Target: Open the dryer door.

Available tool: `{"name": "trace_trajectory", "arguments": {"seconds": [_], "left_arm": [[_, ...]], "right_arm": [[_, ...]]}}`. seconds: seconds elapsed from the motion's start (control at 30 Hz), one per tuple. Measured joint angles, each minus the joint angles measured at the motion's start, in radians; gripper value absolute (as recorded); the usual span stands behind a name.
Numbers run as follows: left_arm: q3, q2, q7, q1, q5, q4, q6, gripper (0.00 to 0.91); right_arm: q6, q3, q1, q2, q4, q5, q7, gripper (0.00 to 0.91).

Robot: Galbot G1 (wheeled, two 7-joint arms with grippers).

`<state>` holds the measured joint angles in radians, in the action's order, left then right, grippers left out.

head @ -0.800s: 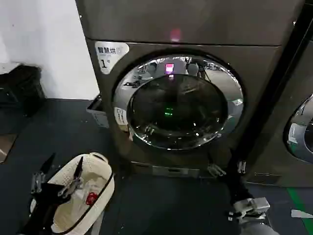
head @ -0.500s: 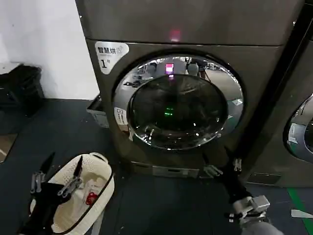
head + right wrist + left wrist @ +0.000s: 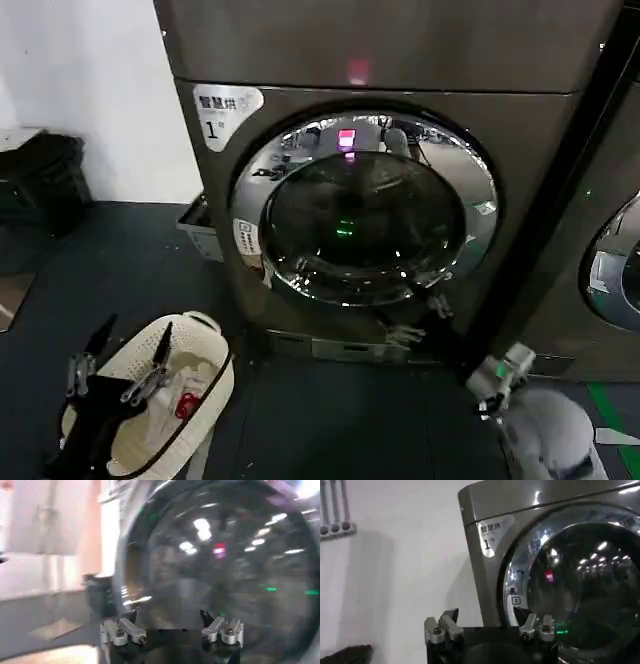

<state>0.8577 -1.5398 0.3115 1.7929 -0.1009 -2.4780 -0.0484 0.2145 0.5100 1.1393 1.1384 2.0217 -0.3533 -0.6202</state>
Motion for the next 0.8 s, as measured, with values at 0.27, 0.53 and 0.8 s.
{"name": "trace_trajectory", "arguments": {"seconds": [0.27, 0.53, 0.8], "left_arm": [[0.004, -0.001, 0.000, 0.002, 0.000, -0.002, -0.003, 0.907], [0.002, -0.010, 0.004, -0.002, 0.009, 0.000, -0.004, 0.907], [0.008, -0.016, 0.006, 0.015, 0.011, -0.013, -0.007, 0.907]], "right_arm": [[-0.033, -0.135, -0.139, 0.001, -0.099, 0.022, -0.015, 0.907], [-0.036, -0.228, -0.249, 0.012, -0.192, 0.021, -0.033, 0.907], [-0.035, -0.274, -0.323, 0.045, -0.259, 0.061, -0.039, 0.907]]}}
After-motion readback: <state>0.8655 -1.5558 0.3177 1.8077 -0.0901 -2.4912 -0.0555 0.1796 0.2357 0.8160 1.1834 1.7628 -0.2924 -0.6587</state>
